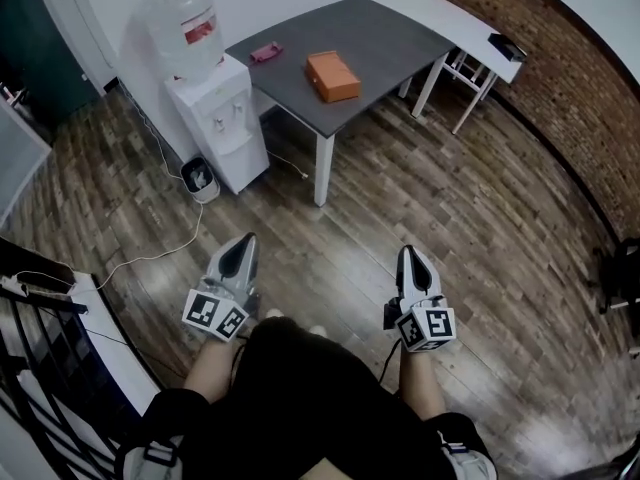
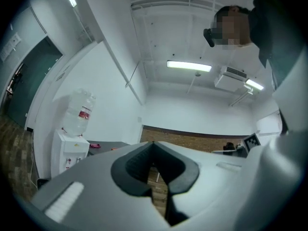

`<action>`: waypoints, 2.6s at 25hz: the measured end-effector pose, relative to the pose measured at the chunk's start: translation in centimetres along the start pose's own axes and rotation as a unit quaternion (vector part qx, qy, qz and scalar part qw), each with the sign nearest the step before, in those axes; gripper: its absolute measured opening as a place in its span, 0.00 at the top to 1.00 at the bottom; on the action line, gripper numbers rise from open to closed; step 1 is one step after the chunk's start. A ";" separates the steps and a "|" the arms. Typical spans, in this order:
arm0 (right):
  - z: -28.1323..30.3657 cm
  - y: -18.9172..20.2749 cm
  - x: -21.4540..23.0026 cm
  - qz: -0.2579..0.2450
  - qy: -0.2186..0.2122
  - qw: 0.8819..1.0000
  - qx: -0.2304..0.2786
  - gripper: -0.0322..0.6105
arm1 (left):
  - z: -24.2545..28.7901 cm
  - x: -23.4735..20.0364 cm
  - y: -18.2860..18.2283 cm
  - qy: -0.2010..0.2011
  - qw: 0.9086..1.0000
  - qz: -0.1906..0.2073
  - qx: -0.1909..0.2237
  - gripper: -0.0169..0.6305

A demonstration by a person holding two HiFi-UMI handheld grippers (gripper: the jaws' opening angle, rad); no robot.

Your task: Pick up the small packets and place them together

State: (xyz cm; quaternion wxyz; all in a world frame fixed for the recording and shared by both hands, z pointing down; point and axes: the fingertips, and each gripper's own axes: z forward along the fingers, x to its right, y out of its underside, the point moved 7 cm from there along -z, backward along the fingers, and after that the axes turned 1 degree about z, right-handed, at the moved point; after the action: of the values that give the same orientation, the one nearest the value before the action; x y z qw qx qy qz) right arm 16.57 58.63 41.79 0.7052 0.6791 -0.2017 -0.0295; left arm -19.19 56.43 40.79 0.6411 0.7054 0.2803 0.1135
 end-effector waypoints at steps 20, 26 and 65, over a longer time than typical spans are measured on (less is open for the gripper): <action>16.0 -1.6 3.9 -0.011 0.017 1.000 0.005 0.95 | 15.8 -11.5 0.5 0.041 0.999 -0.016 0.015 0.97; 22.4 -2.5 3.9 0.009 0.016 1.000 0.016 0.95 | 18.8 -15.5 0.2 0.057 0.998 -0.026 0.011 0.97; 50.2 -3.7 19.4 0.039 -0.094 0.994 -0.029 0.95 | 40.9 -22.6 3.4 -0.057 0.998 0.011 -0.004 0.97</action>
State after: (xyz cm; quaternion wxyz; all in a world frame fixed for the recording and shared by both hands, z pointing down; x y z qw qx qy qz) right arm 18.88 4.75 42.76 0.7029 0.6444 -0.2923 -0.0716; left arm -15.54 9.74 42.38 0.6577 0.7110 0.2349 0.0815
